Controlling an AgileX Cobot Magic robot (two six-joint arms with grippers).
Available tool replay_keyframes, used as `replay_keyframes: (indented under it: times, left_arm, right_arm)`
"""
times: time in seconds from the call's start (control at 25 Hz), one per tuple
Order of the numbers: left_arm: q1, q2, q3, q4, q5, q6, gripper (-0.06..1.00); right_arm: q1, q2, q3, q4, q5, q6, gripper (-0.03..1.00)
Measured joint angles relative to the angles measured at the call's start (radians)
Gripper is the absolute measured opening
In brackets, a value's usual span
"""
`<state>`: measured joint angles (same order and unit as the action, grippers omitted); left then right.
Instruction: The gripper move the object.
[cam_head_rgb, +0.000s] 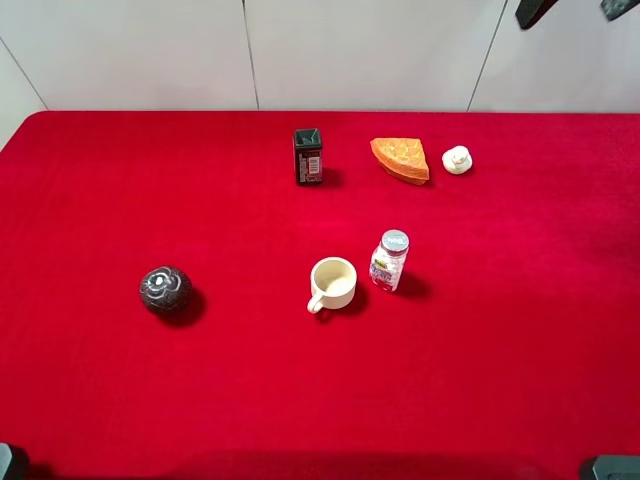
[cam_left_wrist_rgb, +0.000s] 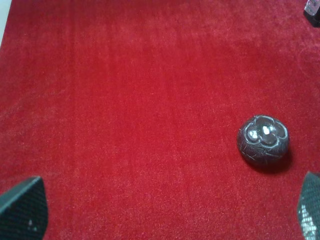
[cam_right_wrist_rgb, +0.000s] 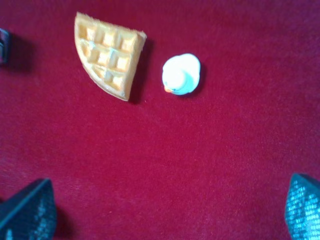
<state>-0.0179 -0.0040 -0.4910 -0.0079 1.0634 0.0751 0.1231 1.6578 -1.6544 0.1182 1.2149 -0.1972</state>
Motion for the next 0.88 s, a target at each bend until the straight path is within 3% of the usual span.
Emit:
replay_keyframes:
  times: [0.88]
  left_arm:
    - [0.000, 0.000, 0.000, 0.000, 0.000, 0.000, 1.00]
  right_arm:
    - [0.000, -0.680, 0.531, 0.001, 0.004, 0.050, 0.69]
